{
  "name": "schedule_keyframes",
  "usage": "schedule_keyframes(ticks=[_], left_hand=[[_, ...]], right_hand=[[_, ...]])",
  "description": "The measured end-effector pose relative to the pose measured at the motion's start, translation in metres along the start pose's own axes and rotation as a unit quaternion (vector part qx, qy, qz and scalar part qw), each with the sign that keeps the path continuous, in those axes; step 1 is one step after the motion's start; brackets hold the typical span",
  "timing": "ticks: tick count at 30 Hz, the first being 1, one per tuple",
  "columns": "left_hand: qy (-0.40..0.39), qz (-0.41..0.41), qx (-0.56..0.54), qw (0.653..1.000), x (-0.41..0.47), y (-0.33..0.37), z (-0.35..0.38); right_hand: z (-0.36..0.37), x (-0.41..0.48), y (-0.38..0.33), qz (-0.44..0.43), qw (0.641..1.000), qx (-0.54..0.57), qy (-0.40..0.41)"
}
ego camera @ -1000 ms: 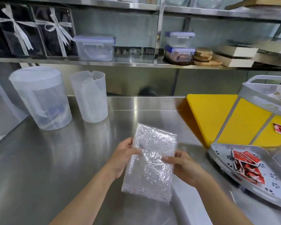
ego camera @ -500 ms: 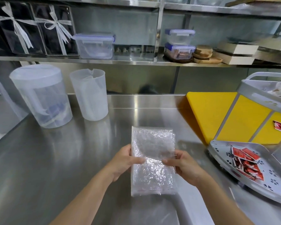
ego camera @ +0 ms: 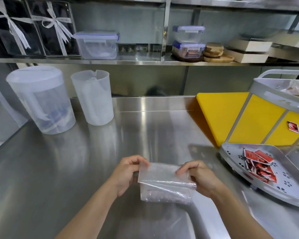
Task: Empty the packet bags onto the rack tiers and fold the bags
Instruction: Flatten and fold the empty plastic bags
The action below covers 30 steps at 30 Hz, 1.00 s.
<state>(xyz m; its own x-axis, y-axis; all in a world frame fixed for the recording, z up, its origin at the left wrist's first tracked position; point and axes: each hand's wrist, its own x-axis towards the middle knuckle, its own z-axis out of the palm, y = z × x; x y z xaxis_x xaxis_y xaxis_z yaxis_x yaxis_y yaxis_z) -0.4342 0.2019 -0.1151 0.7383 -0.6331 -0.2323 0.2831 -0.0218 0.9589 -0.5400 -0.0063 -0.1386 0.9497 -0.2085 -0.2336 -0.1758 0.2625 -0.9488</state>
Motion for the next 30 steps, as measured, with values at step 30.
schedule_keyframes(ticks=[30], left_hand=[[-0.132,-0.133,0.188,0.964,-0.032,-0.104,0.273]], right_hand=[[-0.166,-0.226,0.074,0.008,0.925,0.032,0.378]])
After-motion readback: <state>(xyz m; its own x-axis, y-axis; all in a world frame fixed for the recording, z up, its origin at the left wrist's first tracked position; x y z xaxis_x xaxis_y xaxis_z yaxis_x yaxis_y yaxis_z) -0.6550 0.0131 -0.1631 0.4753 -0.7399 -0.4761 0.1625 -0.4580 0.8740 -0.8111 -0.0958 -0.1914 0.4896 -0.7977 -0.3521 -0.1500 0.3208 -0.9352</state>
